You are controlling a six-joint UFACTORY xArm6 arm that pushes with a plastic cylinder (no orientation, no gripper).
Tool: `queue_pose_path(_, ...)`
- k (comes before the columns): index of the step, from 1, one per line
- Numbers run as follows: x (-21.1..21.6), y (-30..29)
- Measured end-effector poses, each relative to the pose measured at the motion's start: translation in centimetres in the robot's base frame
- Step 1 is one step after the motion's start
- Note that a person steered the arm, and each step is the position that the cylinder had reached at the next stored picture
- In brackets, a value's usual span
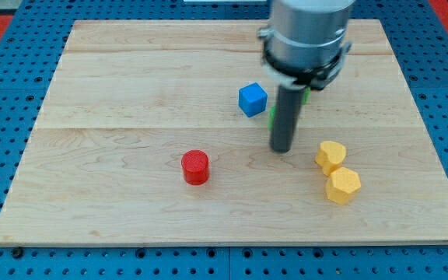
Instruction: Slide the blue cube into the green star
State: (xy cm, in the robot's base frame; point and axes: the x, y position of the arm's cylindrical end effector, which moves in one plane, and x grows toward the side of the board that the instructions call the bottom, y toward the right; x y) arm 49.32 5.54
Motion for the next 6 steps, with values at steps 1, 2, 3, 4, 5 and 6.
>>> queue_pose_path(1, -2.4, -6.7)
queue_pose_path(2, -6.5, -5.6)
queue_pose_path(3, -8.6, -3.0)
queue_pose_path(4, -8.9, -0.2)
queue_pose_path(5, -8.9, 1.9)
queue_pose_path(6, -8.9, 5.7)
